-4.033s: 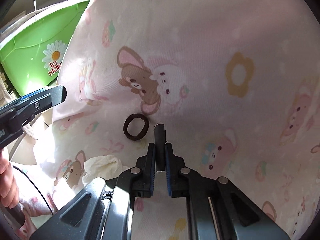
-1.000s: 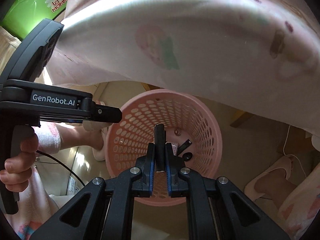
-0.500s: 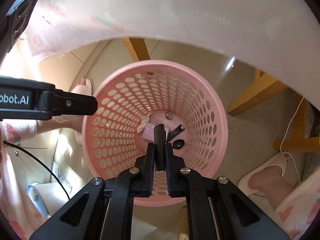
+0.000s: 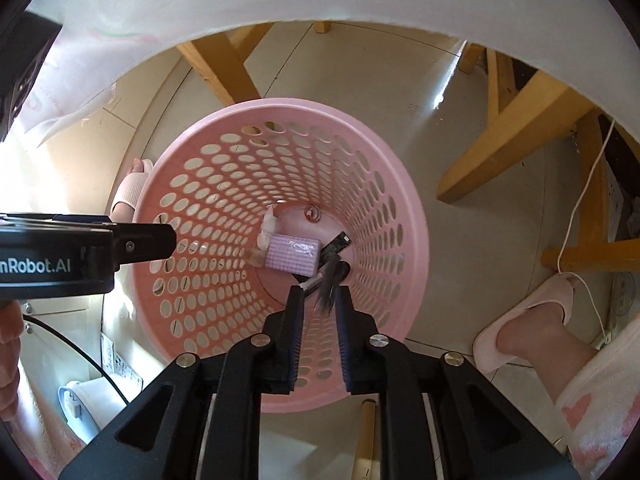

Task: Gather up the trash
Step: 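Open both tools to drop the spool and black cylinder into the wastebasket, then move both tools back up toward the hair tie and tissue on the seat, then grasp the crumpled white tissue with the right tool, then grasp the black hair tie with the left tool while the right tool holds the tissue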

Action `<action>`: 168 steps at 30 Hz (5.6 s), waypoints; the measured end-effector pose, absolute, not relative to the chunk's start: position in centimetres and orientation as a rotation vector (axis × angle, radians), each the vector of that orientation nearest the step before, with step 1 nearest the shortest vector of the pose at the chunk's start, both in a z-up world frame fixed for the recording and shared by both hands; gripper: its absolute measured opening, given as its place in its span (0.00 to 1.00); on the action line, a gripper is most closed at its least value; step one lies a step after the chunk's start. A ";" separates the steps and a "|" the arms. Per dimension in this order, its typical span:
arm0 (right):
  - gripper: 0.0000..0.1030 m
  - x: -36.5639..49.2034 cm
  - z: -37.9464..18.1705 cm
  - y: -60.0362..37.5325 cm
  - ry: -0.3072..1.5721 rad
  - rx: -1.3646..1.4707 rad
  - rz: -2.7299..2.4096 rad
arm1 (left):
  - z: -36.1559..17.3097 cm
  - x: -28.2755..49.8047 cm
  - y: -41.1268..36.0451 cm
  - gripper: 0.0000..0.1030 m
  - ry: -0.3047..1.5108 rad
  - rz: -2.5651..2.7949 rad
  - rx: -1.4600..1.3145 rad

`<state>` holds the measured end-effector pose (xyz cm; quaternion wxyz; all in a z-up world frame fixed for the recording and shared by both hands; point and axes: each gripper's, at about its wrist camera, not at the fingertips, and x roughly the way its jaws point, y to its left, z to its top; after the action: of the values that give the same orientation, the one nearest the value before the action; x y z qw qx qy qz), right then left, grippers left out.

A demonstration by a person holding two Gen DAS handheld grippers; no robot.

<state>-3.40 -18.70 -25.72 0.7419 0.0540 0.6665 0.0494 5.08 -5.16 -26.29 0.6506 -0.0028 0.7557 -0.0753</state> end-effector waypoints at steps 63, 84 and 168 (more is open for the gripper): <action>0.70 -5.2 -1.8 -21.4 0.663 -0.013 -0.013 | -2.4 6.5 -4.2 0.99 0.887 -0.195 0.160; 0.84 3.0 -1.1 -22.1 0.633 0.062 0.015 | -1.2 16.6 0.9 0.99 0.948 -0.167 0.041; 0.14 7.1 -4.2 -28.4 0.774 0.165 -0.049 | -4.6 18.8 -11.6 0.04 0.862 -0.387 0.122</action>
<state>7.12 -28.44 -4.17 0.9225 0.0803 0.3768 -0.0237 18.82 -11.56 -4.62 0.8886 0.0589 0.4149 -0.1865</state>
